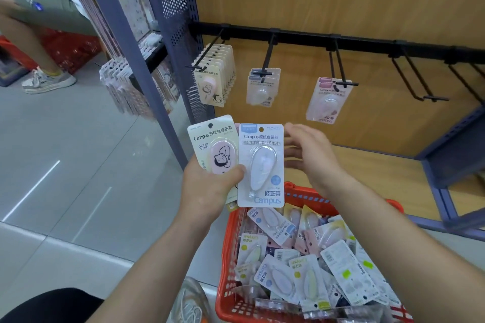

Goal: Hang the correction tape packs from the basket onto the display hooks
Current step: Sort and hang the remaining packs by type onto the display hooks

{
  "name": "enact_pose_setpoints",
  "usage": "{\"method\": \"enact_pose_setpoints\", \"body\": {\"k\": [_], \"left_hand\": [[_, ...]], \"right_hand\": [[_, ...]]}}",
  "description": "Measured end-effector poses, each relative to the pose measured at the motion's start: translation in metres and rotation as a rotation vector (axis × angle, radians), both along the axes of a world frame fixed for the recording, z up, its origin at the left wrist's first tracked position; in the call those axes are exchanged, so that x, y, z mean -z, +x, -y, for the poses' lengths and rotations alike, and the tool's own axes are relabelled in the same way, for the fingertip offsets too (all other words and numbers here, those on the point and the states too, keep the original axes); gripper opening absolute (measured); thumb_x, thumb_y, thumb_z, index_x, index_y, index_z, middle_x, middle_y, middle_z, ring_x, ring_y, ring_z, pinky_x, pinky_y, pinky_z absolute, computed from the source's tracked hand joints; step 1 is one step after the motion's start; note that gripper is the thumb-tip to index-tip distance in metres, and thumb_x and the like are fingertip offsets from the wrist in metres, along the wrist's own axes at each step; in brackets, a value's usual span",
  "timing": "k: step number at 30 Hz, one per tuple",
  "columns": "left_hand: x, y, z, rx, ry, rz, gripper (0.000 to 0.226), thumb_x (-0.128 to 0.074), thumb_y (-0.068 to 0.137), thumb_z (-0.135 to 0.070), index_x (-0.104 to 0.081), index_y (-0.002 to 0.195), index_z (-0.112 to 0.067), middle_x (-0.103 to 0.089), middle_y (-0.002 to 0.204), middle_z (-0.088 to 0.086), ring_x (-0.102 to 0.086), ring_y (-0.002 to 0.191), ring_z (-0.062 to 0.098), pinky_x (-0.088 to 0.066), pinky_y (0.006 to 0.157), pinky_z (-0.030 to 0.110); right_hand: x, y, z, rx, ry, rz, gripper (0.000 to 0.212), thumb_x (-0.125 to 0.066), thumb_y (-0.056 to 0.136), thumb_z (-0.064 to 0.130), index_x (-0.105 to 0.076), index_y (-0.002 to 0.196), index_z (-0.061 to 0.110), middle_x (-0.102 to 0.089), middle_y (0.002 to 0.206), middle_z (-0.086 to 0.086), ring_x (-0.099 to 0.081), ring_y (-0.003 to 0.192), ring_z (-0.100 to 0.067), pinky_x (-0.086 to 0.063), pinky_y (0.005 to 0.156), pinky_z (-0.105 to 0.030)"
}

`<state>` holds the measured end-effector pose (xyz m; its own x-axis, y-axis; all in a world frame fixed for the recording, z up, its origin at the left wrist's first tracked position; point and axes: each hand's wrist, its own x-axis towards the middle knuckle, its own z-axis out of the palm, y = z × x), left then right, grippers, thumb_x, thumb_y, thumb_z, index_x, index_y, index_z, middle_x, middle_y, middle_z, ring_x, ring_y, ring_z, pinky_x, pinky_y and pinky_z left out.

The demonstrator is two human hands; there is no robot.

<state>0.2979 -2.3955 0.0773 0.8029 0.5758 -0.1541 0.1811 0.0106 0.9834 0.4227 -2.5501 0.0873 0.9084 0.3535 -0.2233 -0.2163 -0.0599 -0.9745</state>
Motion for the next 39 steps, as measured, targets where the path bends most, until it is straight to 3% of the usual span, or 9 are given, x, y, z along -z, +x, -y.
{"method": "enact_pose_setpoints", "body": {"k": [3, 6, 9, 14, 19, 23, 30, 36, 39], "left_hand": [[-0.001, -0.002, 0.009, 0.015, 0.006, 0.017, 0.04, -0.077, 0.082, 0.001, -0.071, 0.115, -0.022, -0.078, 0.096, -0.012, -0.073, 0.083, 0.002, -0.053, 0.059, 0.016], [-0.003, -0.003, 0.016, 0.029, -0.004, 0.025, 0.044, -0.077, 0.083, 0.0, -0.071, 0.118, -0.026, -0.078, 0.101, -0.012, -0.074, 0.089, 0.004, -0.057, 0.067, 0.019], [-0.003, -0.003, 0.016, 0.012, -0.016, 0.014, 0.039, -0.082, 0.082, -0.007, -0.071, 0.114, -0.025, -0.079, 0.103, -0.007, -0.076, 0.095, 0.015, -0.061, 0.077, 0.034], [-0.003, -0.007, 0.008, -0.021, -0.044, -0.006, 0.04, -0.085, 0.078, -0.004, -0.07, 0.11, -0.023, -0.079, 0.098, -0.006, -0.077, 0.085, 0.012, -0.061, 0.069, 0.032], [0.001, -0.01, 0.002, -0.004, -0.062, -0.027, 0.045, -0.086, 0.077, -0.006, -0.068, 0.116, -0.019, -0.079, 0.101, -0.004, -0.077, 0.088, 0.015, -0.061, 0.069, 0.03], [0.001, -0.009, -0.002, -0.002, -0.089, -0.023, 0.045, -0.087, 0.077, -0.007, -0.068, 0.116, -0.02, -0.079, 0.1, -0.004, -0.077, 0.087, 0.015, -0.06, 0.065, 0.025], [0.003, -0.006, -0.002, 0.008, -0.105, -0.008, 0.05, -0.087, 0.075, -0.002, -0.066, 0.115, -0.023, -0.079, 0.1, -0.005, -0.077, 0.089, 0.016, -0.063, 0.07, 0.031], [0.003, -0.005, 0.003, 0.056, -0.133, -0.029, 0.035, -0.084, 0.079, -0.002, -0.07, 0.104, -0.022, -0.079, 0.09, -0.008, -0.077, 0.078, 0.012, -0.057, 0.058, 0.019], [0.003, -0.005, 0.005, 0.061, -0.134, -0.05, 0.037, -0.085, 0.078, -0.005, -0.07, 0.109, -0.019, -0.08, 0.092, -0.005, -0.077, 0.078, 0.013, -0.057, 0.058, 0.02]], "right_hand": [[-0.001, -0.037, 0.015, -0.163, 0.049, 0.01, 0.013, -0.065, 0.099, 0.026, -0.069, 0.103, 0.014, -0.078, 0.096, 0.0, -0.074, 0.084, -0.017, -0.056, 0.073, -0.032], [0.006, -0.045, 0.017, -0.1, 0.08, -0.03, 0.023, -0.072, 0.094, 0.01, -0.066, 0.116, 0.01, -0.079, 0.107, -0.004, -0.076, 0.096, -0.023, -0.06, 0.077, -0.035], [0.008, -0.039, 0.021, 0.002, 0.123, -0.08, 0.021, -0.072, 0.093, 0.01, -0.065, 0.113, 0.012, -0.079, 0.104, -0.003, -0.076, 0.089, -0.018, -0.057, 0.071, -0.034], [0.006, 0.003, 0.021, 0.218, 0.074, -0.033, 0.024, -0.075, 0.092, 0.016, -0.068, 0.115, 0.013, -0.08, 0.101, 0.001, -0.077, 0.087, -0.017, -0.058, 0.068, -0.034], [0.009, 0.047, -0.014, 0.136, -0.08, 0.108, 0.013, -0.069, 0.098, 0.016, -0.067, 0.11, 0.016, -0.076, 0.094, 0.01, -0.074, 0.086, -0.007, -0.061, 0.081, -0.033], [0.014, 0.065, -0.045, 0.084, -0.086, 0.169, 0.011, -0.07, 0.097, 0.016, -0.063, 0.099, 0.023, -0.077, 0.099, 0.003, -0.075, 0.093, -0.017, -0.059, 0.083, -0.037], [0.028, 0.083, -0.061, 0.187, -0.061, 0.124, 0.009, -0.07, 0.097, 0.02, -0.064, 0.103, 0.024, -0.077, 0.099, 0.006, -0.075, 0.092, -0.015, -0.061, 0.089, -0.046], [0.034, 0.085, -0.064, 0.183, -0.053, 0.126, 0.015, -0.069, 0.097, 0.017, -0.065, 0.112, 0.016, -0.078, 0.102, 0.0, -0.076, 0.092, -0.016, -0.061, 0.087, -0.044], [0.037, 0.086, -0.065, 0.185, -0.06, 0.12, 0.012, -0.07, 0.097, 0.021, -0.065, 0.108, 0.018, -0.078, 0.1, 0.001, -0.075, 0.094, -0.018, -0.06, 0.089, -0.045]]}}
